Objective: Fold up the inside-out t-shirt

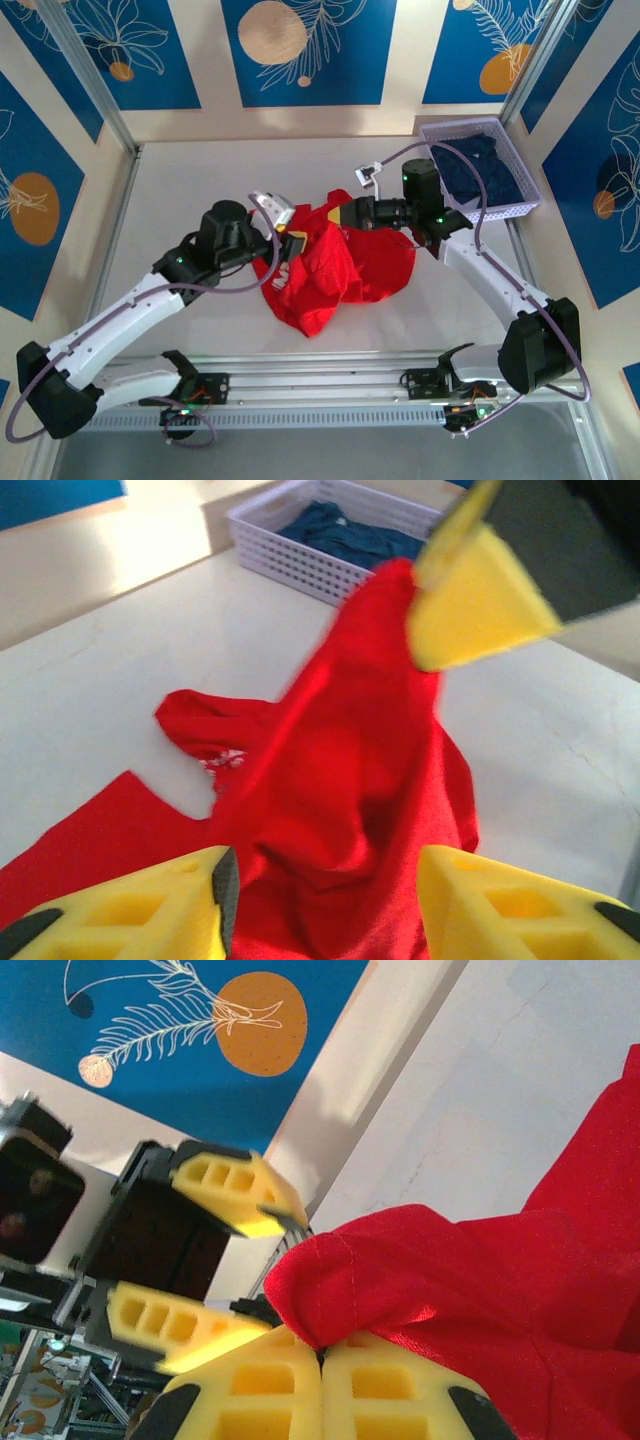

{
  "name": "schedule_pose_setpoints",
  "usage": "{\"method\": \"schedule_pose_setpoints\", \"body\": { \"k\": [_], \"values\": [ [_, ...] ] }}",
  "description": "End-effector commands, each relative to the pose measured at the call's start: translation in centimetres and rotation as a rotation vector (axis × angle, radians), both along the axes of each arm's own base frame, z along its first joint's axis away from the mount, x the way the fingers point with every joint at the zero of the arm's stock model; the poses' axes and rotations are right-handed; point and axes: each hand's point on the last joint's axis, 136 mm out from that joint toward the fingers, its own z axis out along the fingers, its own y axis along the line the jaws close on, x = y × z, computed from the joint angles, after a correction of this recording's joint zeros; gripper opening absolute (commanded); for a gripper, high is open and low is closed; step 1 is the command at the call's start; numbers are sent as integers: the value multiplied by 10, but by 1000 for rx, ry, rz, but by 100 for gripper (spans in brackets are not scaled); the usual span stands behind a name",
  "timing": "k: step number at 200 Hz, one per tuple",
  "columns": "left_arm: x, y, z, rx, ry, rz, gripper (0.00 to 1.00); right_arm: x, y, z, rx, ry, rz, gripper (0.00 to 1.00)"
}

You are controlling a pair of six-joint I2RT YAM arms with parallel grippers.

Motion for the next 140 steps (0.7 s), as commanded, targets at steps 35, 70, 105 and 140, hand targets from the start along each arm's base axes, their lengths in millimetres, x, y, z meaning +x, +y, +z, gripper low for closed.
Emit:
{"method": "schedule_pose_setpoints", "body": {
  "k": [35,70,105,140],
  "values": [
    [15,-21,-13,95,15,-23,43,-4,3,8,4,-15,13,0],
    [31,-19,-23,140,30,42,36,-6,2,8,1,-22,12,0],
    [36,-21,-30,158,45,51,24,-7,1,8,-2,-28,11,0],
    [21,-27,-3,9,56,-44,0,0,-10,6,-73,-64,-64,0]
  ]
}}
